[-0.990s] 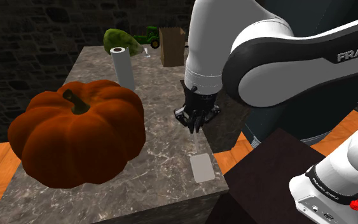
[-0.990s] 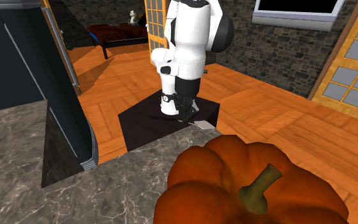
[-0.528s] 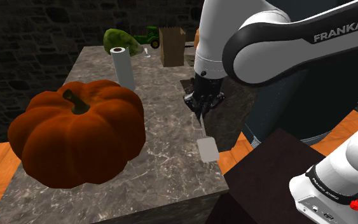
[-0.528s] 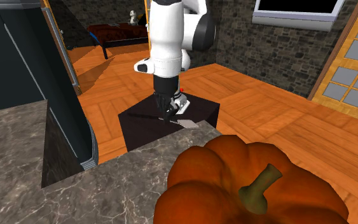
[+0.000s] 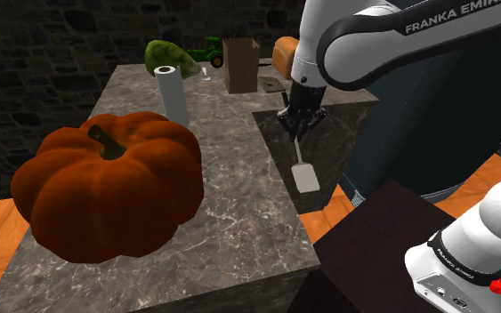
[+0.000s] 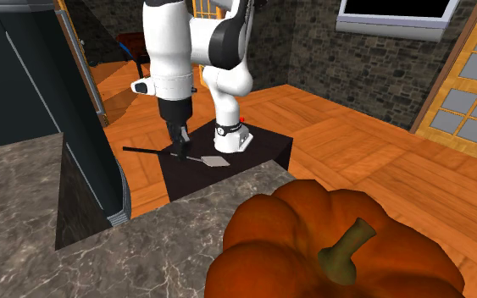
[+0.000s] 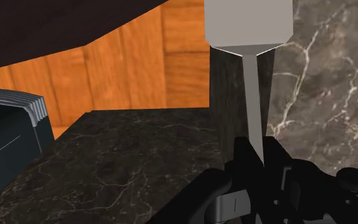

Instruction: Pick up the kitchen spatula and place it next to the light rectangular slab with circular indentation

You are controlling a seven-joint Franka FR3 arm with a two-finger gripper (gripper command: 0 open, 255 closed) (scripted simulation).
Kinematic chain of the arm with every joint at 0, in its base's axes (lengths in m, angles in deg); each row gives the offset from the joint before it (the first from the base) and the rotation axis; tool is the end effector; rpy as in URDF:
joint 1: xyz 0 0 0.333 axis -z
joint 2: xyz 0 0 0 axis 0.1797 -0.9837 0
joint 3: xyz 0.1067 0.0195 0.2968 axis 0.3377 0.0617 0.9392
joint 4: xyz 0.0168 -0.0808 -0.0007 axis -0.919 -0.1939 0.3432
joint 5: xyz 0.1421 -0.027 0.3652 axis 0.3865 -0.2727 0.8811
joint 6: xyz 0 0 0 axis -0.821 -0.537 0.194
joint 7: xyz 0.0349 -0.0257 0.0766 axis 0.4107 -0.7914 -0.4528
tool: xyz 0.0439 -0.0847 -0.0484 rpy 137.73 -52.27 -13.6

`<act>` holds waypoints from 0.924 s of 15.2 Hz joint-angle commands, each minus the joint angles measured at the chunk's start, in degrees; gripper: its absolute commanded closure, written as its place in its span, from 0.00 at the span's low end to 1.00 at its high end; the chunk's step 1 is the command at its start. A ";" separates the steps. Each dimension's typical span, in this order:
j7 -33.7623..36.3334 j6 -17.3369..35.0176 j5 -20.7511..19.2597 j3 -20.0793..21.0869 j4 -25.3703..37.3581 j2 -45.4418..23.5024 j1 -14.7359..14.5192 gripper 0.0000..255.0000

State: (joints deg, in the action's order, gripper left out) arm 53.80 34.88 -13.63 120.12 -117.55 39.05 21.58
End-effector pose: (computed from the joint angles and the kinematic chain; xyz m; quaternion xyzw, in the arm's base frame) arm 0.4230 0.1690 0.4275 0.9770 -0.2105 0.0324 0.0066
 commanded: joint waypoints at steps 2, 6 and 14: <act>-3.82 0.22 -1.18 -2.65 0.49 -0.97 1.90 1.00; -8.50 0.72 -3.21 -5.89 2.30 -3.65 4.75 1.00; -16.79 0.95 -7.23 -11.51 9.13 -11.26 10.13 1.00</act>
State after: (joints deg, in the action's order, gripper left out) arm 38.01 36.03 -20.46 109.22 -109.44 28.64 31.15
